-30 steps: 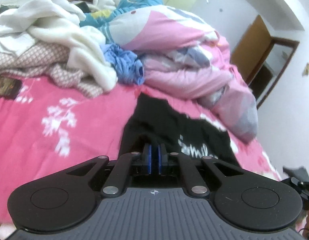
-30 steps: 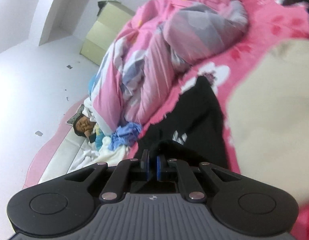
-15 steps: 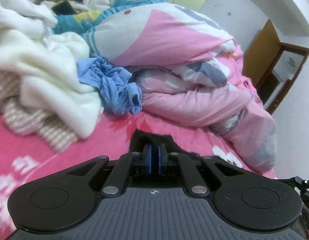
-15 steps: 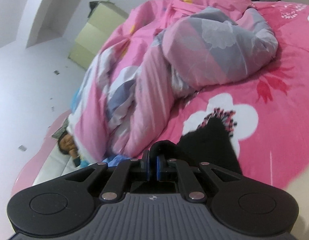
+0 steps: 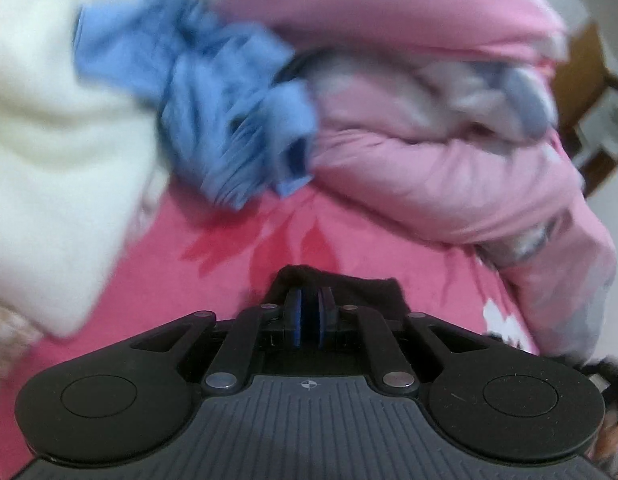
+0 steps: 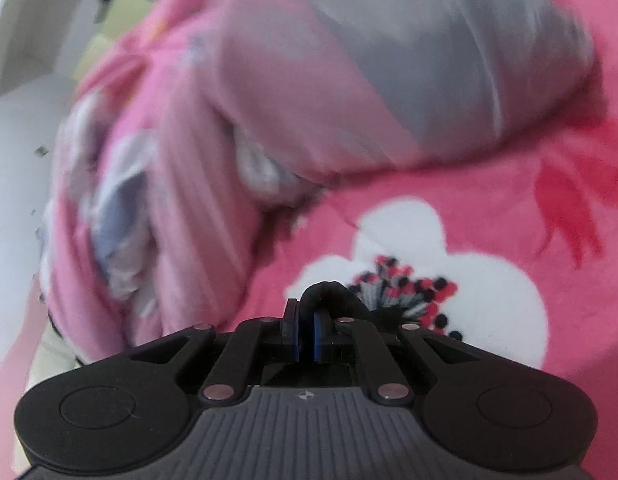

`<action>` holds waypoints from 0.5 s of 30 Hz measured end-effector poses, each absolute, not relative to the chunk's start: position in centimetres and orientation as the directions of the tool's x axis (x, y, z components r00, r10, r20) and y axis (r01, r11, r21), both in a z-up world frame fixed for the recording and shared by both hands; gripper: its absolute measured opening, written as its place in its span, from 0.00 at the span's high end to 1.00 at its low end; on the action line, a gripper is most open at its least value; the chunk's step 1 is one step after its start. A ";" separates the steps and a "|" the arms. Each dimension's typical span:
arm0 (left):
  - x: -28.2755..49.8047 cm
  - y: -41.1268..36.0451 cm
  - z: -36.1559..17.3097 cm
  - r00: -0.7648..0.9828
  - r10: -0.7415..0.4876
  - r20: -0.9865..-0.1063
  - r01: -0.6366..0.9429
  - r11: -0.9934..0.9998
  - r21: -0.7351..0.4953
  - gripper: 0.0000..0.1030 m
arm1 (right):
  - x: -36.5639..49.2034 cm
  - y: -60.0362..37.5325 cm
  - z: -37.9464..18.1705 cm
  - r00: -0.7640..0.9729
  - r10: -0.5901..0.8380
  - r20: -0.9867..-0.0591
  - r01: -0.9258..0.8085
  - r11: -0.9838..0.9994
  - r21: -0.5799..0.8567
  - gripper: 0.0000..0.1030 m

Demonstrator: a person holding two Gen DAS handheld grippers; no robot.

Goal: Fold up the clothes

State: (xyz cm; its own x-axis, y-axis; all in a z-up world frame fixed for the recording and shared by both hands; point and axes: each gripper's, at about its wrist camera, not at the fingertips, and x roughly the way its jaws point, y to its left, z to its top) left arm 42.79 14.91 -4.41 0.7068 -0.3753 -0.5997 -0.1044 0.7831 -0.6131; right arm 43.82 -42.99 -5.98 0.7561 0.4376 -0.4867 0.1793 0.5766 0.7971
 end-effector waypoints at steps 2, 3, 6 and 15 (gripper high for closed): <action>43.5 16.6 -5.8 0.718 -0.408 -0.565 -0.162 0.691 -0.704 0.85 | 45.2 -44.2 -8.3 0.736 0.473 -0.483 0.232 0.495 0.838 0.88; 43.5 17.6 -6.5 0.733 -0.421 -0.534 -0.185 0.631 -0.753 0.83 | 45.4 -44.8 -9.1 0.740 0.486 -0.466 0.241 0.455 0.857 0.85; 43.0 19.3 -7.6 0.763 -0.421 -0.490 -0.223 0.540 -0.812 0.80 | 45.6 -46.4 -10.7 0.765 0.509 -0.395 0.247 0.335 0.909 0.57; 37.1 21.2 -2.0 0.764 -0.397 -0.508 -0.166 0.640 -0.750 0.74 | 41.6 -47.3 -6.6 0.807 0.459 -0.371 0.252 0.301 0.920 0.40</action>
State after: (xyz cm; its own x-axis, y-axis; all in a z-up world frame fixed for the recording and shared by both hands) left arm 37.12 21.24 -1.96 0.7645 -0.3971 -0.5079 -0.1660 0.6400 -0.7502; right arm 41.58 -47.27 -6.64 0.8069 0.4594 -0.3712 0.2519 0.3008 0.9198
